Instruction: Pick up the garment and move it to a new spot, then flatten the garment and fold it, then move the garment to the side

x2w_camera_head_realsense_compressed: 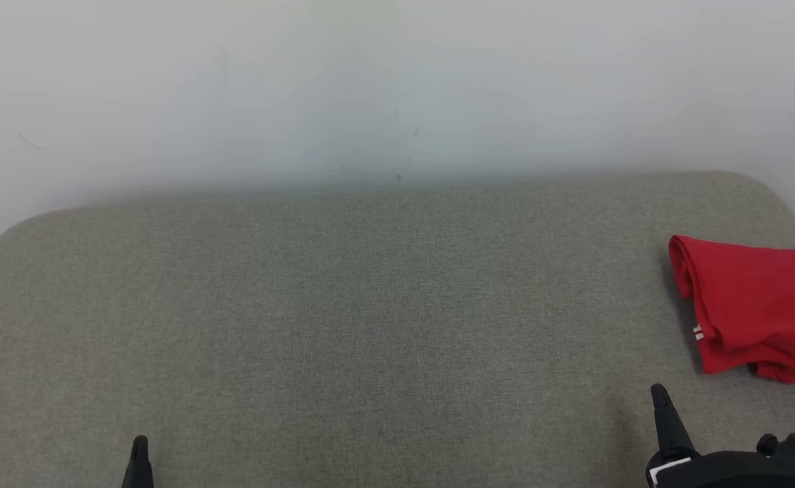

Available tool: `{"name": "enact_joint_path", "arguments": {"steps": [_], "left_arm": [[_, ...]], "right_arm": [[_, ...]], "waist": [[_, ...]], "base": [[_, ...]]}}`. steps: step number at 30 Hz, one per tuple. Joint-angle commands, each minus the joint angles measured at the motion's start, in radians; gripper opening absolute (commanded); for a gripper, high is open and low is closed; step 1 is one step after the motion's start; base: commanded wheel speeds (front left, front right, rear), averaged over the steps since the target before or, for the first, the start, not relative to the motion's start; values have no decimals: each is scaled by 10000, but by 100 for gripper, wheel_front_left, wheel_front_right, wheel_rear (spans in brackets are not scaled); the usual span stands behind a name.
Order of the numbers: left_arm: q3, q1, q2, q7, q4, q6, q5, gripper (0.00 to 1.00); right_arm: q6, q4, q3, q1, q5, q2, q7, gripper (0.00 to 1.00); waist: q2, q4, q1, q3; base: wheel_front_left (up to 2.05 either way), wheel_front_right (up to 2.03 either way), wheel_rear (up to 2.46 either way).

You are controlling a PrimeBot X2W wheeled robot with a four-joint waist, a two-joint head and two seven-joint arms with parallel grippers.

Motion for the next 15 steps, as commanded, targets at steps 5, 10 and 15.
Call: {"name": "enact_joint_path", "arguments": {"steps": [5, 10, 15], "left_arm": [[-30, -338, 83, 189, -134, -31, -834, 0], [-53, -432, 86, 323, -139, -40, -1356, 0], [-75, -540, 89, 460, -146, -50, -1852, 0]], "right_arm": [[-9, -202, -141, -278, 780, 24, 186, 0], [-10, -262, -219, -310, 1303, 34, 321, 0], [-11, -321, -293, -359, 1806, 41, 460, 0]], "waist": [[-1, 31, 0, 34], [-1, 57, 0, 62], [-1, 82, 0, 90]], "base": [[0, 0, 0], [0, 0, 0], [0, 0, 0]]}}
